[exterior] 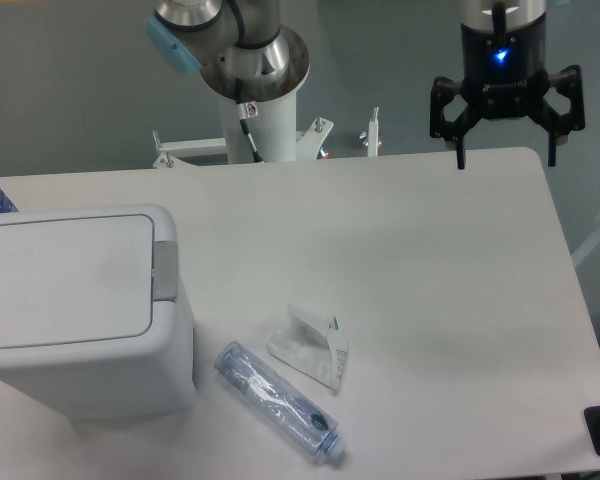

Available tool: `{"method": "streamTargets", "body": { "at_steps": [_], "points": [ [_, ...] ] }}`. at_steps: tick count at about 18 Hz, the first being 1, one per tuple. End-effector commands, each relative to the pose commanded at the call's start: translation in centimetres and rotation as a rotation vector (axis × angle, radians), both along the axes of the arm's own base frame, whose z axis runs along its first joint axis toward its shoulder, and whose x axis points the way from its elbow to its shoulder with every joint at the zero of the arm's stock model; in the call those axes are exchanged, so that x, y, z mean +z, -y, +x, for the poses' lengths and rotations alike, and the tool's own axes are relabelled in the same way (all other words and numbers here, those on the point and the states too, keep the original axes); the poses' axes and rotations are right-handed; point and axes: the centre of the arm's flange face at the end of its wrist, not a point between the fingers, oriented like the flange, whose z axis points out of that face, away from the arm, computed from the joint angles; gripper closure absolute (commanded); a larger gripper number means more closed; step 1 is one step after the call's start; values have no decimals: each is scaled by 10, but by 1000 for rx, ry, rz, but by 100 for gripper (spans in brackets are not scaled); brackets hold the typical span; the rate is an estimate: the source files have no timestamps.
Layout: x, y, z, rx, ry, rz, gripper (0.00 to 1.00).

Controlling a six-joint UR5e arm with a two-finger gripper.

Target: Open the trash can

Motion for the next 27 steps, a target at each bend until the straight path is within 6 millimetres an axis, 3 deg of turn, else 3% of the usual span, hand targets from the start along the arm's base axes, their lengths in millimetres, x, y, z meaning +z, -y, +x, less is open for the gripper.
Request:
{"method": "streamTargets", "body": {
  "at_steps": [7,11,20,24,27],
  "points": [
    [3,-2,0,86,12,43,0],
    [2,-22,2,175,29,99,0],
    [3,-36,-14,270,58,154,0],
    [-4,-57,-2,345,104,193,0],
    [-20,-84,24,373,172,214,0]
  ]
}}
